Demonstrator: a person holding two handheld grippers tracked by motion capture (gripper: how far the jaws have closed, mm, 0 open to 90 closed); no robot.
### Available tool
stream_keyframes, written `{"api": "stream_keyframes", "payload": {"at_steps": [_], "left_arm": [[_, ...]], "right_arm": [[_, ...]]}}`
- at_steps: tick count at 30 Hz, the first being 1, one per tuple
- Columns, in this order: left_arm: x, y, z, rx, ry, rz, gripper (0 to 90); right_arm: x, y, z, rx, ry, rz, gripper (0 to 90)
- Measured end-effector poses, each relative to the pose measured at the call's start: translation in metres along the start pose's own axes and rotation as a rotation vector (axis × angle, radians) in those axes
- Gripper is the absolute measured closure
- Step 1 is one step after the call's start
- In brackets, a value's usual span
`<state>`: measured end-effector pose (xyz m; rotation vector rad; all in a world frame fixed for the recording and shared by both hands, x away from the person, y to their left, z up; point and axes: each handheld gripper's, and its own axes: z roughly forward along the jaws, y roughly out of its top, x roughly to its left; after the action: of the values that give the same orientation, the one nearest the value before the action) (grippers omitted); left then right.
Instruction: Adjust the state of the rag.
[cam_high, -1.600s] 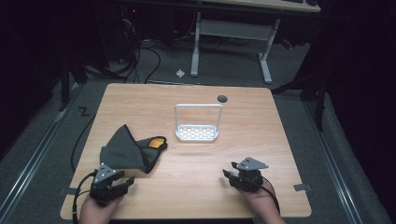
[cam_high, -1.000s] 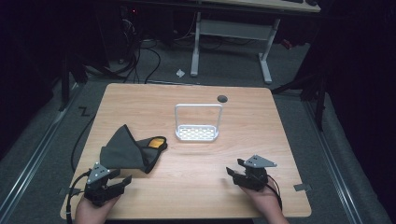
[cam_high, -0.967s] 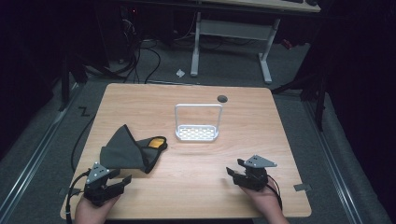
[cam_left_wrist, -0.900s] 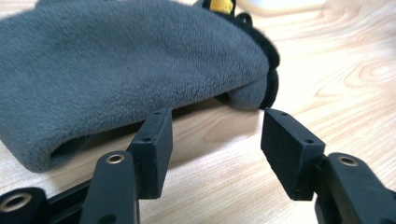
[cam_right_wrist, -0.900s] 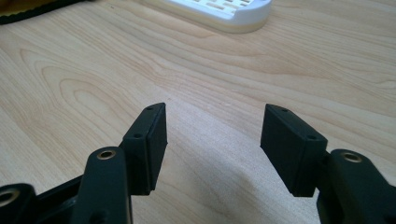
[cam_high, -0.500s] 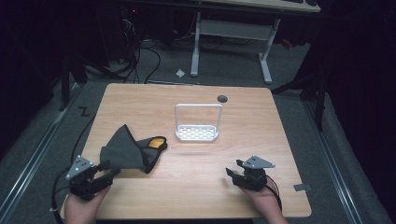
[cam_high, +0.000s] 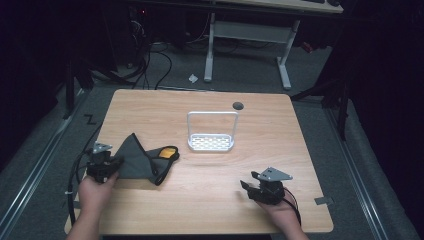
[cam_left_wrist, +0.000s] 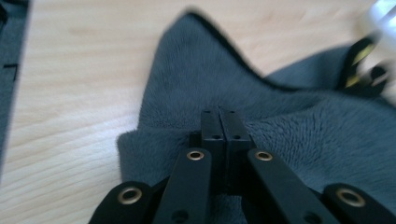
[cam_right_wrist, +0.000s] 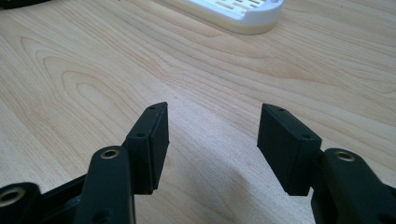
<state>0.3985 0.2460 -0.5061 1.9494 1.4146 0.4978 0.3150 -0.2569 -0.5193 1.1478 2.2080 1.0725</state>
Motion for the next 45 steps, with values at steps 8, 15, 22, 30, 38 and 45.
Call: {"api": "stream_keyframes", "payload": {"at_steps": [8, 15, 22, 30, 38, 45], "left_arm": [[-0.007, -0.006, 0.004, -0.023, 0.011, 0.044, 90.0], [-0.009, -0.009, 0.003, -0.031, -0.007, 0.054, 90.0], [-0.044, -0.019, -0.001, -0.044, -0.061, 0.090, 90.0], [-0.081, -0.023, -0.002, -0.036, -0.113, 0.124, 90.0], [-0.121, -0.026, 0.001, -0.041, -0.204, 0.129, 90.0], [-0.141, -0.028, 0.004, -0.058, -0.230, 0.159, 89.8]], "right_arm": [[0.002, 0.000, 0.003, 0.009, 0.011, -0.005, 43.8], [0.002, -0.001, 0.003, 0.013, 0.015, -0.006, 43.8], [0.002, -0.001, 0.004, 0.013, 0.021, 0.000, 43.7], [0.003, 0.000, 0.004, 0.013, 0.026, 0.000, 43.5], [0.003, 0.000, 0.004, 0.013, 0.028, -0.001, 43.4], [0.004, -0.001, 0.004, 0.016, 0.030, -0.006, 43.4]]}}
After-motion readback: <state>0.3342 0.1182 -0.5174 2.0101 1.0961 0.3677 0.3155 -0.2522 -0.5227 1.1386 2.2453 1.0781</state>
